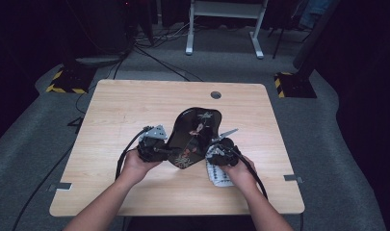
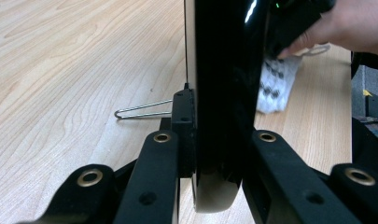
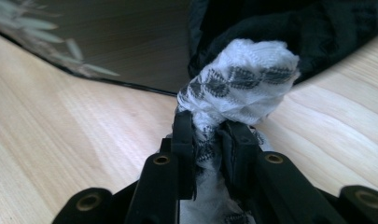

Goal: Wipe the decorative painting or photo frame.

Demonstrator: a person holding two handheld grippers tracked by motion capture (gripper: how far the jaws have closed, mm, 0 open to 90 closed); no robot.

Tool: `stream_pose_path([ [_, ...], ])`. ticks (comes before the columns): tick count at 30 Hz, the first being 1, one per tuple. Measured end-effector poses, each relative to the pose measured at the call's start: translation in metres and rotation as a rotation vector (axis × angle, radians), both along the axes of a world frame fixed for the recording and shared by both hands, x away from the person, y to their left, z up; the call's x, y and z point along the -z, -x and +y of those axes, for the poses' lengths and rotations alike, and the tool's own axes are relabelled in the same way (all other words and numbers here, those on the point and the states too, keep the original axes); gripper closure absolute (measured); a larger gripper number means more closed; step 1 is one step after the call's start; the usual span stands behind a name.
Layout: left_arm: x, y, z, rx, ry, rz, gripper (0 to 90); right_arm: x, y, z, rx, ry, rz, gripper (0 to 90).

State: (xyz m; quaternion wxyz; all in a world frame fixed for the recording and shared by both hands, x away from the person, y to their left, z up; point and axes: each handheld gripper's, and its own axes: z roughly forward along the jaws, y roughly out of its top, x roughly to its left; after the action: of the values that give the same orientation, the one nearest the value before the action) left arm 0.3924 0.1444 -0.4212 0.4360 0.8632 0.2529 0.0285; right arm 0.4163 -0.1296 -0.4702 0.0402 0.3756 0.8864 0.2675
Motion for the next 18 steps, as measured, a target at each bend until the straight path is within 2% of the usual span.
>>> stream_pose_path([
  [5,0.0,0.0,0.0,0.0,0.003,-0.007,80.0,-0.004,0.007,0.008,-0.06,-0.006,-0.017,77.2],
  [8,0.001,-0.001,0.001,0.003,0.008,-0.002,80.1,-0.011,0.013,0.006,-0.09,-0.042,-0.04,77.2],
  [11,0.001,-0.002,0.001,0.004,0.008,0.002,80.1,-0.018,0.023,0.009,-0.16,-0.068,-0.068,77.1],
  [14,0.0,-0.002,0.0,0.003,0.0,-0.001,80.0,-0.023,0.04,0.02,-0.274,-0.065,-0.104,77.1],
  [18,0.0,-0.004,0.001,0.007,0.004,-0.007,79.9,-0.021,0.054,0.035,-0.395,-0.081,-0.107,77.0],
])
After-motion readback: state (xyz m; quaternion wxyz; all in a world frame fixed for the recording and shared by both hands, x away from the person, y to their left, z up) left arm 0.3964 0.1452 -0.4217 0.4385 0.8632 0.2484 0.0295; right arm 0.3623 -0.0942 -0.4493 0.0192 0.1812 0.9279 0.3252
